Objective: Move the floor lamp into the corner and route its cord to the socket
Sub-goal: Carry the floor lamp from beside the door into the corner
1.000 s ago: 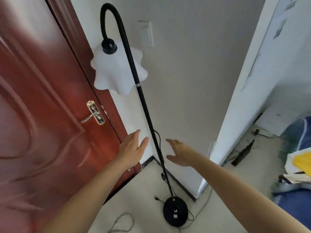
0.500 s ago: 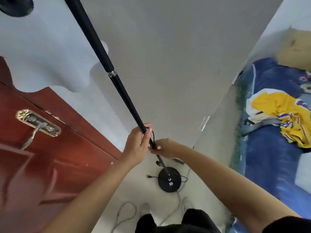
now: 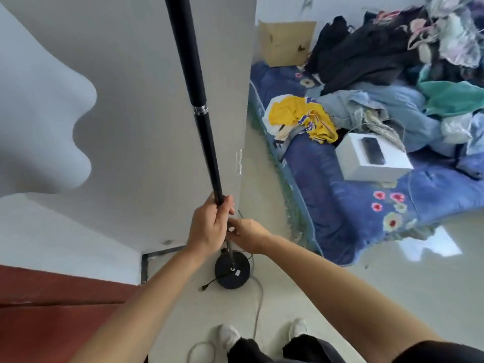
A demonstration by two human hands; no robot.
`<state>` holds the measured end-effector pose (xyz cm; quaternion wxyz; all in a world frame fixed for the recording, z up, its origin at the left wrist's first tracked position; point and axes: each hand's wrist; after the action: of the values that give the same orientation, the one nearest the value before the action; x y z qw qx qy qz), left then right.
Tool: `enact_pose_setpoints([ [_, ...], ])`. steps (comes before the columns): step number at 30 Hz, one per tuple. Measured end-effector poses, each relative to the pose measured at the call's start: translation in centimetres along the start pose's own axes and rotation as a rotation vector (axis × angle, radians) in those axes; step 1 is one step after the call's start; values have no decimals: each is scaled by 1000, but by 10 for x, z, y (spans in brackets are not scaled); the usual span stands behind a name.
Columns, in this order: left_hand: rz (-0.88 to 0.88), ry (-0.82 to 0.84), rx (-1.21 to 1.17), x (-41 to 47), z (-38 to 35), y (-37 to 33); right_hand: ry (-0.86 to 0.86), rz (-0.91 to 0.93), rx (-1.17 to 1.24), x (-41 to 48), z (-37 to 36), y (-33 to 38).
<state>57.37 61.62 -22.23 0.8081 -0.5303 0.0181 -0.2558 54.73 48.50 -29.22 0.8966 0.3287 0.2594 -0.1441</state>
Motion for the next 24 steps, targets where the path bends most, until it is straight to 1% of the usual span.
enact_pose_setpoints([
  [5, -107, 4, -108, 14, -37, -53, -143, 25, 87, -43, 26, -29],
  [9, -249, -30, -111, 28, -72, -105, -293, 39, 182, -84, 48, -58],
  [12, -321, -30, -160, 28, -109, -149, -378, 33, 241, -116, 62, -90],
  [15, -367, -2, -192, 20, -155, -193, -431, 8, 292, -152, 75, -137],
  [20, -464, 53, -227, -11, -247, -270, -511, -10, 375, -224, 89, -239],
  [24, -539, 147, -261, -32, -327, -328, -560, -56, 415, -287, 113, -317],
])
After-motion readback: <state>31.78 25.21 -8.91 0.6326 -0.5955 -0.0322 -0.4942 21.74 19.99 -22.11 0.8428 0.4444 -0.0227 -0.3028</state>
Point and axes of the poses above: each hand's wrist, its own x-axis towards the middle knuckle, its own z-axis out of the back of the hand, y = z × x, and after that the axes turned 11 degrees about -z, right-handed
